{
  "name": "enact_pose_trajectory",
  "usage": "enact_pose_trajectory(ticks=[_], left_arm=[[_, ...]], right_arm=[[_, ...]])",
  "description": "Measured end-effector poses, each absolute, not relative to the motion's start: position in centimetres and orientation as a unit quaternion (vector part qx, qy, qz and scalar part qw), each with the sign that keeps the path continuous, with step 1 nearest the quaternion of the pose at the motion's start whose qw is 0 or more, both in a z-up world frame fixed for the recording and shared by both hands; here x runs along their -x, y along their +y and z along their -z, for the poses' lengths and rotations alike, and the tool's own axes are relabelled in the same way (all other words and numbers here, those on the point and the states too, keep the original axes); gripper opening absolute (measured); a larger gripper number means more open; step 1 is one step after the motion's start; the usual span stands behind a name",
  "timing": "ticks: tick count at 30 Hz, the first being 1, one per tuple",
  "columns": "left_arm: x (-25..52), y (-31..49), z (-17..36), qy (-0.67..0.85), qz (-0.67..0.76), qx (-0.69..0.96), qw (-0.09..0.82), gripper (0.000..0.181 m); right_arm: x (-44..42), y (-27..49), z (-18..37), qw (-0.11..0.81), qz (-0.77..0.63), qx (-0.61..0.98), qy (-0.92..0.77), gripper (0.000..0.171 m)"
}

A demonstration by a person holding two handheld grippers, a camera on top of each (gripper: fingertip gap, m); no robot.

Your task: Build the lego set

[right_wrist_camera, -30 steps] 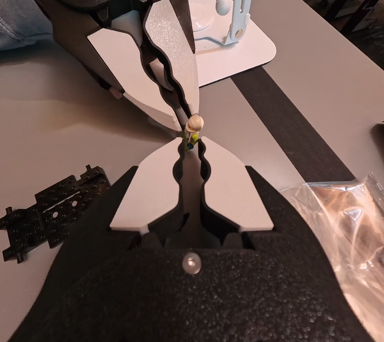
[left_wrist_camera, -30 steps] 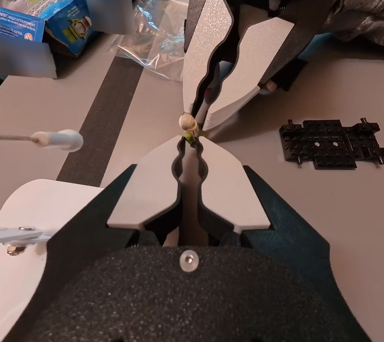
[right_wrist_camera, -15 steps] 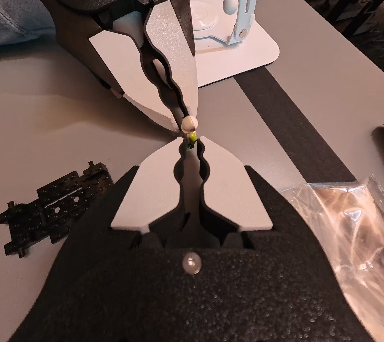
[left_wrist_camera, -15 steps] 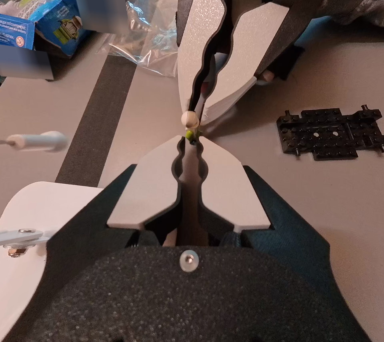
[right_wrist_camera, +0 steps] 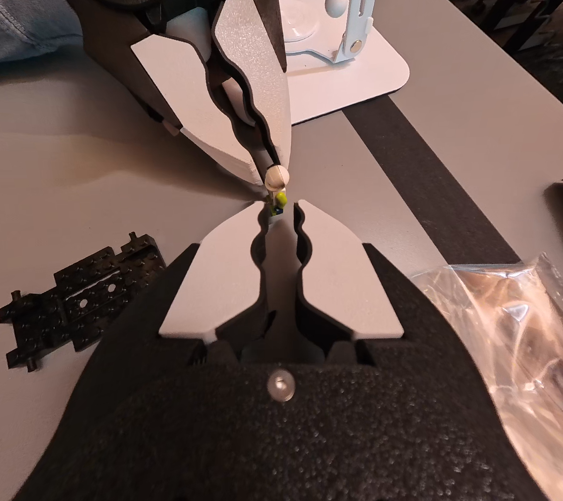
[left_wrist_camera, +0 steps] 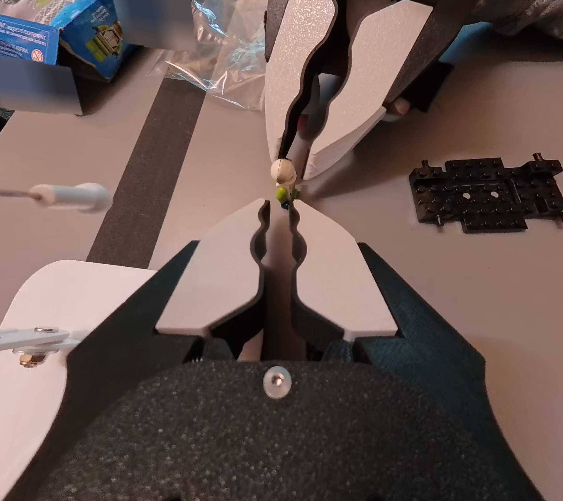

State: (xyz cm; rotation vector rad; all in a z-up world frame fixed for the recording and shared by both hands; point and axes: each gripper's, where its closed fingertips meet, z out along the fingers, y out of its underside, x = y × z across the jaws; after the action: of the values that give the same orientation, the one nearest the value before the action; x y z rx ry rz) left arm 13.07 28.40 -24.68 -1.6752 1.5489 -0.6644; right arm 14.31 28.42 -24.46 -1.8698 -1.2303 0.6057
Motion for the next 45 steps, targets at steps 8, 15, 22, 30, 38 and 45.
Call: enact_pose_trajectory(ticks=[8,15,22,30,38,45], left_arm=[[-12.2,28.7,23.8,0.601,0.242,0.661,0.379,0.012],[-9.7,27.6,18.8,0.569,0.223,0.665,0.429,0.007],[-2.9,20.8,13.7,0.436,0.264,0.676,0.533,0.006],[5.2,13.9,13.7,0.263,0.232,0.709,0.612,0.004],[7.7,14.1,15.0,0.241,0.185,0.708,0.637,0.003],[8.6,14.5,16.3,0.22,0.175,0.723,0.632,0.004]], right_arm=[[-14.9,28.2,24.1,0.404,-0.243,0.74,-0.479,0.017],[-15.3,28.2,23.4,0.413,-0.246,0.737,-0.475,0.019],[-14.0,28.5,24.0,0.408,-0.233,0.73,-0.496,0.023],[-13.3,29.0,24.0,0.412,-0.235,0.724,-0.5,0.008],[-15.3,33.1,23.3,0.433,-0.22,0.745,-0.458,0.008],[-14.9,34.4,23.6,0.415,-0.232,0.737,-0.481,0.008]])
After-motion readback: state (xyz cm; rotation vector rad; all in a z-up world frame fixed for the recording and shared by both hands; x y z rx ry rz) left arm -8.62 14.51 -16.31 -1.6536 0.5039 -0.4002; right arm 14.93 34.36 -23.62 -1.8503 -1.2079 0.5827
